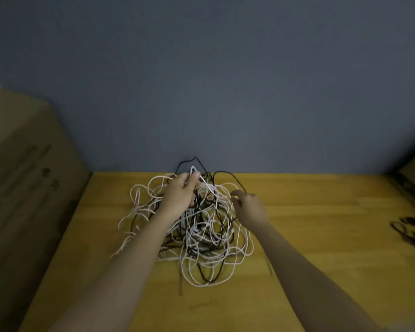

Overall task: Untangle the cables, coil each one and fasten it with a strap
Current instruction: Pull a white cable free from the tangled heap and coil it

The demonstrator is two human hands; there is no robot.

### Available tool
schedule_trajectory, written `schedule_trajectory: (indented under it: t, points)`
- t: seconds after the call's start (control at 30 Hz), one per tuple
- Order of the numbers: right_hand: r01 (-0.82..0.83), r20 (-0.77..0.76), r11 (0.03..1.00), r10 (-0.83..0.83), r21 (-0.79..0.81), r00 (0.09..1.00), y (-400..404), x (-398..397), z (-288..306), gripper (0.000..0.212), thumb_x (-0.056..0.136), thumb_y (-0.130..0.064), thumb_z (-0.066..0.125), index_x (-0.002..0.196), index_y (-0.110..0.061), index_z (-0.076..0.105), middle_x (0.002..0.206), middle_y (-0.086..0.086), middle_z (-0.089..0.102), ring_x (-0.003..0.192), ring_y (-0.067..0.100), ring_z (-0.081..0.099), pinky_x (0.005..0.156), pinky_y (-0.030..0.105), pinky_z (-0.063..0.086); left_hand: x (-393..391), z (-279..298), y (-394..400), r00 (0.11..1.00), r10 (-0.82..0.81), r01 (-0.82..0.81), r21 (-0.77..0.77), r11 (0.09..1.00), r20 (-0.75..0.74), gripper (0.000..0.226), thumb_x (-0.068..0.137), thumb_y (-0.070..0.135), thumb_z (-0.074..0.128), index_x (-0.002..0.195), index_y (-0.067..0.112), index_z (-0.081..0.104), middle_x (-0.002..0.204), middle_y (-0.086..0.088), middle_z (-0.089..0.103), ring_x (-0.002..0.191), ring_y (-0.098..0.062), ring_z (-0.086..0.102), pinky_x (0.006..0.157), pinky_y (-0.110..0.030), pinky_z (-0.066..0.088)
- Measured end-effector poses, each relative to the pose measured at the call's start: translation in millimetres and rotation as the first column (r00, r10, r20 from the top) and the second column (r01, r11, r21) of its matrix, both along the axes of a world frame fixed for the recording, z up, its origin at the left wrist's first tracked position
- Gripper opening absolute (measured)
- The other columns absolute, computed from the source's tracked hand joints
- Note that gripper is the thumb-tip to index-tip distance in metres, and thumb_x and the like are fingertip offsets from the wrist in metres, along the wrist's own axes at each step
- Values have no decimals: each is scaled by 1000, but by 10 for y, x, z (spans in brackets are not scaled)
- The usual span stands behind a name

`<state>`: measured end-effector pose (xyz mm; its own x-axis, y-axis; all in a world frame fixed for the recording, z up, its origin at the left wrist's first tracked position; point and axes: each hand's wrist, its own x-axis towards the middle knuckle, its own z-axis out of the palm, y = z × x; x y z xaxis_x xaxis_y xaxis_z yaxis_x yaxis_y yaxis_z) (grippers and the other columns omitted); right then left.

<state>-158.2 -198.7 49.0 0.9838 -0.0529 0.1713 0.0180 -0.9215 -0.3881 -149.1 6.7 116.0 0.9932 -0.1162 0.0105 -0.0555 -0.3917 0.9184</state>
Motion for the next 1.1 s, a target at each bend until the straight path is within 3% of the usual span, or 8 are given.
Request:
schedule_trajectory:
  t: [0.17, 0.37, 0.5, 0.67, 0.83, 0.9, 0.97, 1.1]
  points:
    - [-77, 217, 989, 103, -127, 971, 54, -70, -712, 13, 92, -18, 62, 98, -13, 72, 82, 8, 69, 80, 33, 59, 66, 37, 46, 75, -714, -162, 1000, 29, -30, -103, 994, -9, 35, 104, 32, 32, 81, 17, 54, 60, -1, 65, 62, -20, 64, 73, -40, 54]
    - [-119, 523, 964, 231, -239, 820, 45, 31, -1292, 13, 89, -25, 62, 92, -18, 72, 81, -2, 65, 72, 26, 54, 63, 32, 29, 387, -1281, -486, 991, -106, 124, -252, 960, 84, 25, 105, 20, 31, 103, 10, 54, 86, 3, 69, 79, -5, 68, 68, -16, 53]
    - [-204, 618, 960, 279, -191, 735, -12, 75, -1460, 13, 91, -24, 60, 93, -15, 70, 83, -2, 61, 74, 22, 50, 67, 34, 31, 550, -1566, -557, 970, -158, 192, -182, 964, 183, 27, 105, 23, 29, 107, 10, 53, 86, 2, 70, 83, -11, 70, 75, -21, 56]
    - [-353, 707, 935, 245, 8, 664, -73, 187, -1476, 17, 94, -21, 59, 92, -6, 67, 83, 3, 59, 75, 23, 54, 68, 32, 41, 504, -1718, -636, 927, -186, 194, 9, 981, 327, 27, 105, 25, 33, 101, 12, 56, 70, 0, 62, 52, -2, 59, 59, -20, 48]
    - [-4, 679, 997, 52, -72, 732, -123, -128, -1117, 44, 83, -58, 56, 79, -14, 61, 72, -3, 61, 58, 21, 58, 45, 24, 33, 163, -1530, -626, 896, -241, 173, 206, 963, 374, 35, 104, 30, 34, 86, 15, 61, 68, 6, 55, 59, 1, 51, 59, -24, 35]
    - [-10, 599, 999, -10, 30, 801, -194, -303, -938, 38, 85, -55, 58, 75, -18, 61, 64, -9, 58, 55, 21, 56, 47, 25, 28, -10, -1397, -594, 896, -227, 146, 231, 962, 381, 37, 104, 31, 34, 80, 17, 59, 73, 5, 57, 62, 1, 52, 59, -21, 34]
    - [-179, 486, 949, 32, 260, 873, -293, -461, -823, 20, 92, -37, 61, 74, -27, 60, 57, -15, 52, 53, 10, 51, 50, 27, 31, -202, -1246, -569, 894, -190, 118, 196, 974, 405, 38, 103, 33, 35, 75, 21, 56, 70, 7, 53, 58, 2, 51, 60, -19, 35]
    - [-317, 359, 675, 82, 666, 930, -364, -945, -814, 21, 99, -16, 49, 84, -18, 63, 56, -7, 50, 49, 8, 49, 51, 22, 42, -644, -975, -553, 897, -54, 95, -71, 993, 439, 37, 103, 35, 36, 77, 22, 59, 67, 4, 48, 59, -10, 43, 58, -27, 36]
